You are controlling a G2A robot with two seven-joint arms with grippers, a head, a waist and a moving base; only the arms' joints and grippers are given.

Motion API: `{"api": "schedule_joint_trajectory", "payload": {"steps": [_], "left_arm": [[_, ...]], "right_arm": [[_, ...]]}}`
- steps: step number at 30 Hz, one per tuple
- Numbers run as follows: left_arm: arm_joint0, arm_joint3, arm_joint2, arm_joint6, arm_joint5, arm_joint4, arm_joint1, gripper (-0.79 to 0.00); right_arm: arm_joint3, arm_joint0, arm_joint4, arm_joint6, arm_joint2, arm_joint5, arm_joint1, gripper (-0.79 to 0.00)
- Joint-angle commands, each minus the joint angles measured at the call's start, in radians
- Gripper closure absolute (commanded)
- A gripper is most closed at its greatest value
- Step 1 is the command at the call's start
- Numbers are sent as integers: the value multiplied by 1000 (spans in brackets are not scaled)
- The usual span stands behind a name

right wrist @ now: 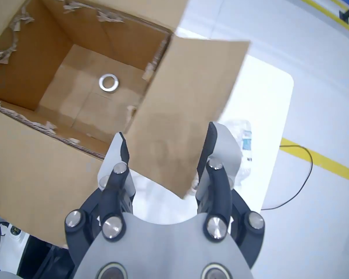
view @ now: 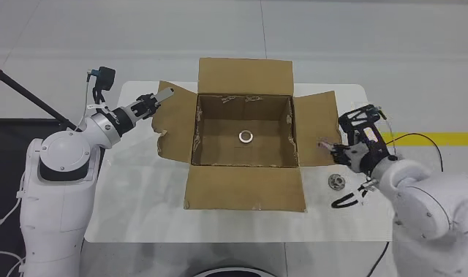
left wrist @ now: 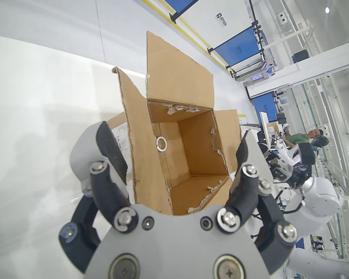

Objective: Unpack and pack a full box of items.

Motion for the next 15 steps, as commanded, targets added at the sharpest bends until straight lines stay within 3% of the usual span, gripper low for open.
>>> {"api": "schedule_joint_trajectory", "payload": {"steps": [1, 7, 15], "left_arm": [[0, 0, 0, 0, 0, 0, 0, -785], [0, 0, 0, 0, 0, 0, 0, -785], [0, 0, 0, 0, 0, 0, 0, -785]], "right_arm": [[35, -42, 58, -11, 111, -41, 7, -588], [135, -127, 138, -51, 234, -101, 20, -603], [236, -153, 84, -103, 143, -137, 30, -563]]}}
